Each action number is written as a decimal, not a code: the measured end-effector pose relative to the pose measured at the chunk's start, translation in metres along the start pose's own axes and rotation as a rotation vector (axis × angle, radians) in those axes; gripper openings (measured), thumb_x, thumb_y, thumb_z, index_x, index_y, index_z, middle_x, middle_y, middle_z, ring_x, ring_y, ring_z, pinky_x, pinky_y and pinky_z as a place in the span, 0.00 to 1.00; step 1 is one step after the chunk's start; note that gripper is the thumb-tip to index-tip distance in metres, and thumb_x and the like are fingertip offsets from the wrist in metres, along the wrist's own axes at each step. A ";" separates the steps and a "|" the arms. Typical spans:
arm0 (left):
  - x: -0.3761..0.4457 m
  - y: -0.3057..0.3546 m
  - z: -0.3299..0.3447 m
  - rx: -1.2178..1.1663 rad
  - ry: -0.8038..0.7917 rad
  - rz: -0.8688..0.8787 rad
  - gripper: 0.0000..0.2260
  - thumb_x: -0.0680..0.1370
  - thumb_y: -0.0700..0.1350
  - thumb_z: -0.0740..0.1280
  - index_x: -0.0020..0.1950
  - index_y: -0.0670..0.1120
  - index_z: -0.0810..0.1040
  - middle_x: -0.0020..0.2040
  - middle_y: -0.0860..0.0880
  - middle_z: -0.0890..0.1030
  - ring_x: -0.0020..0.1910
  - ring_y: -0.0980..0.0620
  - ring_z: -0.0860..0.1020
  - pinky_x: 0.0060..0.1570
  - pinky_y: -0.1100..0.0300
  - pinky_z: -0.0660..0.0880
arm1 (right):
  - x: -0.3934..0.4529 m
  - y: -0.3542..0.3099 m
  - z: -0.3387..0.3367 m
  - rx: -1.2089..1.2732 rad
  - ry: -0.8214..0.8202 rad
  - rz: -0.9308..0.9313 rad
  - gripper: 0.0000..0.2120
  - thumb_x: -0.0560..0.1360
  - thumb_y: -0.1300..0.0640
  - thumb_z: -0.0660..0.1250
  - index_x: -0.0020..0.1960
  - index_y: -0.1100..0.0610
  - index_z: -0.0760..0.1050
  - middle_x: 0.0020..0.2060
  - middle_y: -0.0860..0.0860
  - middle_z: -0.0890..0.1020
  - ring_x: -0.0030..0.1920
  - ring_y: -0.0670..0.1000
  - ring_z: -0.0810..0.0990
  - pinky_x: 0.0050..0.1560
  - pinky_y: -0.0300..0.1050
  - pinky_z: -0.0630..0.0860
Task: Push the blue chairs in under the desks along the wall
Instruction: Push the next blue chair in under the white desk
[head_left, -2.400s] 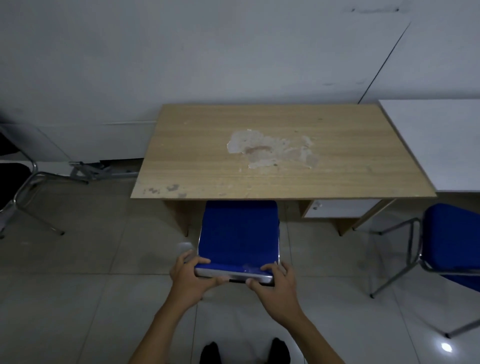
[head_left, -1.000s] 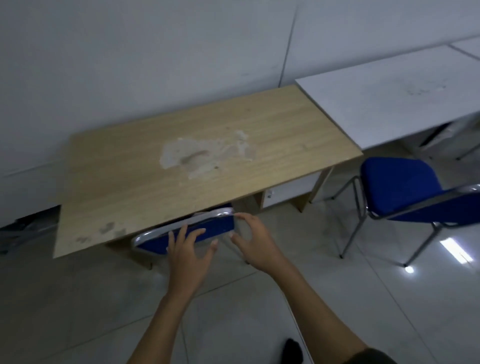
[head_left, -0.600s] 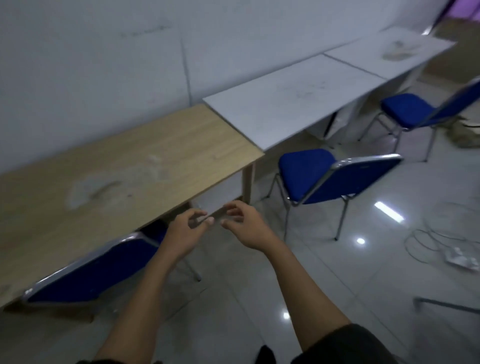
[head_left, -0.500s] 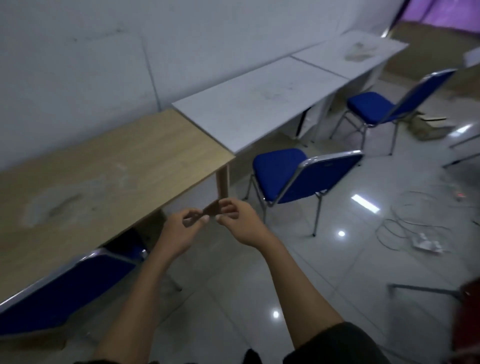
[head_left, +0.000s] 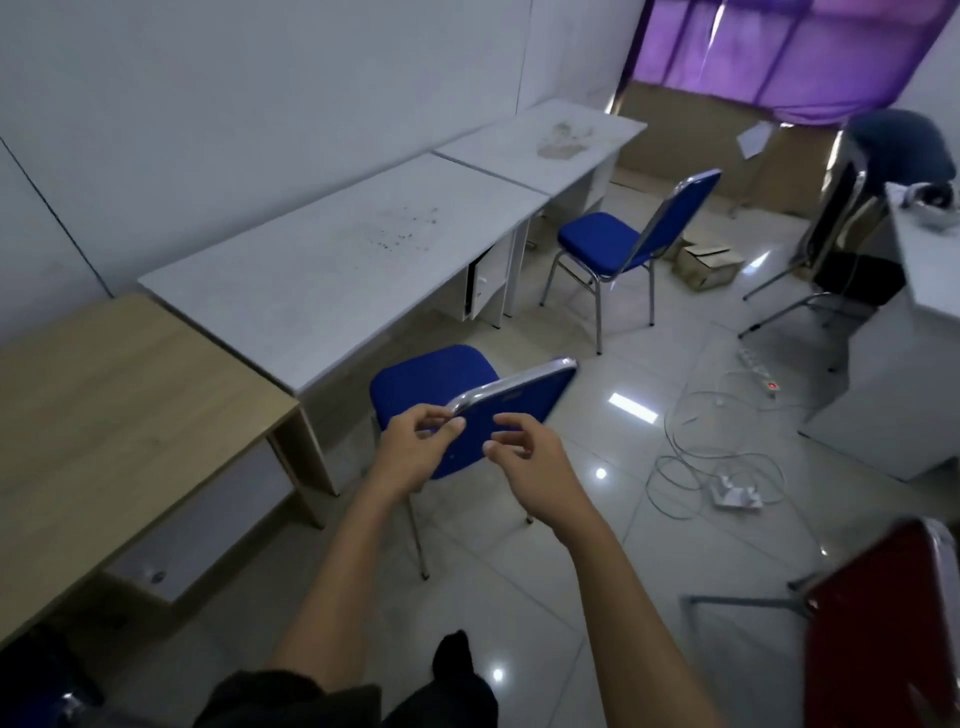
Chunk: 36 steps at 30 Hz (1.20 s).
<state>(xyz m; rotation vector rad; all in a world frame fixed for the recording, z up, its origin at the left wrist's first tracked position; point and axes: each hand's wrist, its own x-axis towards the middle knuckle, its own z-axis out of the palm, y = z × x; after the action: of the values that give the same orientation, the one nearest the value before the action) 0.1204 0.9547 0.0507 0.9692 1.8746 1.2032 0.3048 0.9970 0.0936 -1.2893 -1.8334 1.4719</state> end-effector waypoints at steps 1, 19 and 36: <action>0.022 0.008 0.013 -0.015 0.009 -0.003 0.12 0.77 0.58 0.73 0.57 0.55 0.83 0.54 0.57 0.83 0.55 0.57 0.80 0.53 0.57 0.77 | 0.021 0.000 -0.013 -0.003 -0.004 0.011 0.18 0.80 0.51 0.71 0.69 0.47 0.75 0.56 0.44 0.81 0.55 0.42 0.80 0.45 0.33 0.74; 0.175 -0.020 0.133 0.214 0.332 -0.433 0.34 0.61 0.74 0.74 0.59 0.53 0.80 0.66 0.52 0.76 0.66 0.50 0.73 0.64 0.48 0.75 | 0.278 0.087 -0.089 -0.527 -0.192 0.264 0.51 0.69 0.28 0.70 0.83 0.46 0.53 0.83 0.56 0.42 0.81 0.67 0.48 0.74 0.69 0.60; 0.197 0.003 0.215 0.099 0.604 -0.603 0.38 0.56 0.77 0.75 0.57 0.55 0.79 0.58 0.52 0.74 0.61 0.49 0.73 0.61 0.48 0.78 | 0.357 0.132 -0.164 -0.410 -0.388 0.087 0.44 0.65 0.32 0.78 0.75 0.42 0.66 0.80 0.53 0.44 0.78 0.65 0.45 0.76 0.69 0.62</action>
<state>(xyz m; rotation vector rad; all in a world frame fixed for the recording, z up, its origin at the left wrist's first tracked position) 0.2101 1.2138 -0.0479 0.0257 2.4609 1.0904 0.3232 1.3873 -0.0458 -1.3467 -2.4613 1.5257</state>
